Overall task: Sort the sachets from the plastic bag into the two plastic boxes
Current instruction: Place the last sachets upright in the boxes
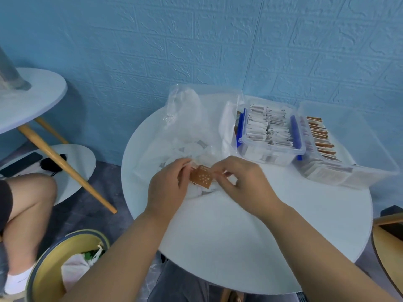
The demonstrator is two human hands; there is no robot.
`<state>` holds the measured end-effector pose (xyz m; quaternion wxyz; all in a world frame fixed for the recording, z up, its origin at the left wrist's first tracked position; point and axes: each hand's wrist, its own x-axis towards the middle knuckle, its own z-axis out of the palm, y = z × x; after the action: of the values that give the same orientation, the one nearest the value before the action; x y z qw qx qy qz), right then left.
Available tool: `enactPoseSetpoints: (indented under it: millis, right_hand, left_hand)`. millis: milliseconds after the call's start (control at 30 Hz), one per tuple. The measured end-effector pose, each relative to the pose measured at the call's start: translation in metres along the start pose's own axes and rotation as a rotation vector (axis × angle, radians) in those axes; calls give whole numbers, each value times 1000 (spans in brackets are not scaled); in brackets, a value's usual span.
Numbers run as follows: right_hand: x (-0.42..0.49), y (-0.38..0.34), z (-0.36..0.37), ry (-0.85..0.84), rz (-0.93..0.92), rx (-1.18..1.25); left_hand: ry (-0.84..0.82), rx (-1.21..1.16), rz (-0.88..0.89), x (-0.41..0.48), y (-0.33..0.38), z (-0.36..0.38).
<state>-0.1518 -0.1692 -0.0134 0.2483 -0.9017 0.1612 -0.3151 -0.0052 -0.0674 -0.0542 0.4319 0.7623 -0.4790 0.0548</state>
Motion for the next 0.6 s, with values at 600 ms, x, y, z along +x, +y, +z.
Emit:
enactPoseSetpoints:
  millis: [600]
  right_hand:
    - [27,20,20,-130,379,-147]
  left_hand:
    - [237,-117,-176,3,-4,-4]
